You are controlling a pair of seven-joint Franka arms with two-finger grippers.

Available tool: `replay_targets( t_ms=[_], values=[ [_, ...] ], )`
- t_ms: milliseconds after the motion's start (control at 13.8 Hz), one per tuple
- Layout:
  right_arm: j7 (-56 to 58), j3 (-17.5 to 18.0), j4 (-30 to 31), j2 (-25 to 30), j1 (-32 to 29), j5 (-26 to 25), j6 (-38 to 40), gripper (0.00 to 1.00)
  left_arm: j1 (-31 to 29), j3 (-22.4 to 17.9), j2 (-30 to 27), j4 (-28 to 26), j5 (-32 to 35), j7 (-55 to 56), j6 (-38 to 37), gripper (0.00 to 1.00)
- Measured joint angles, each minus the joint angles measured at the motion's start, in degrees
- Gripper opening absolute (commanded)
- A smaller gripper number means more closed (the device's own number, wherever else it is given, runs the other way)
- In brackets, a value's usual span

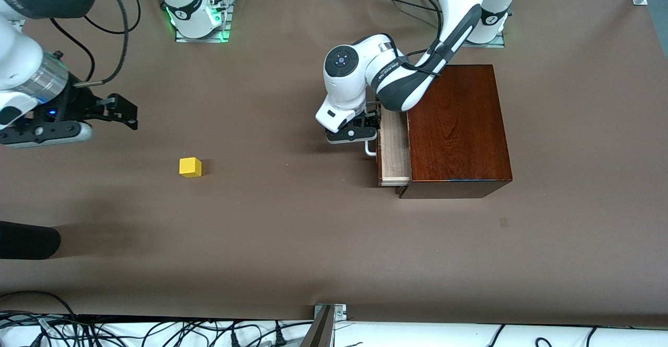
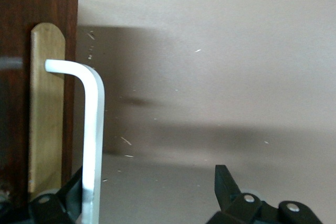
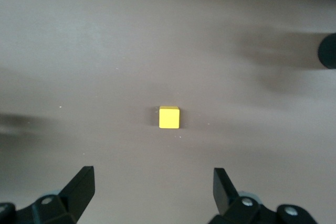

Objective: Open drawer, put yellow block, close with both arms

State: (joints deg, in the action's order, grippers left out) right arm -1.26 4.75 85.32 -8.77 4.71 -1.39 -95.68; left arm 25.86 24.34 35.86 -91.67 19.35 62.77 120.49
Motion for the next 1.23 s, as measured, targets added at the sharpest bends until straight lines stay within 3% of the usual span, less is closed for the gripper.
replay_targets(
  t_ms=[796, 1230],
  values=[
    [-0.25, -0.70, 0.04, -2.41, -1.72, 2.61, -3.96, 1.00, 2.87, 0.76, 3.18, 5.56, -0.05, 1.71, 1.04, 1.00],
    [-0.26, -0.68, 0.13, -5.41, -1.72, 2.68, -4.72, 1.00, 3.26, 1.50, 2.77, 14.42, -0.05, 0.37, -15.57, 1.00]
  ],
)
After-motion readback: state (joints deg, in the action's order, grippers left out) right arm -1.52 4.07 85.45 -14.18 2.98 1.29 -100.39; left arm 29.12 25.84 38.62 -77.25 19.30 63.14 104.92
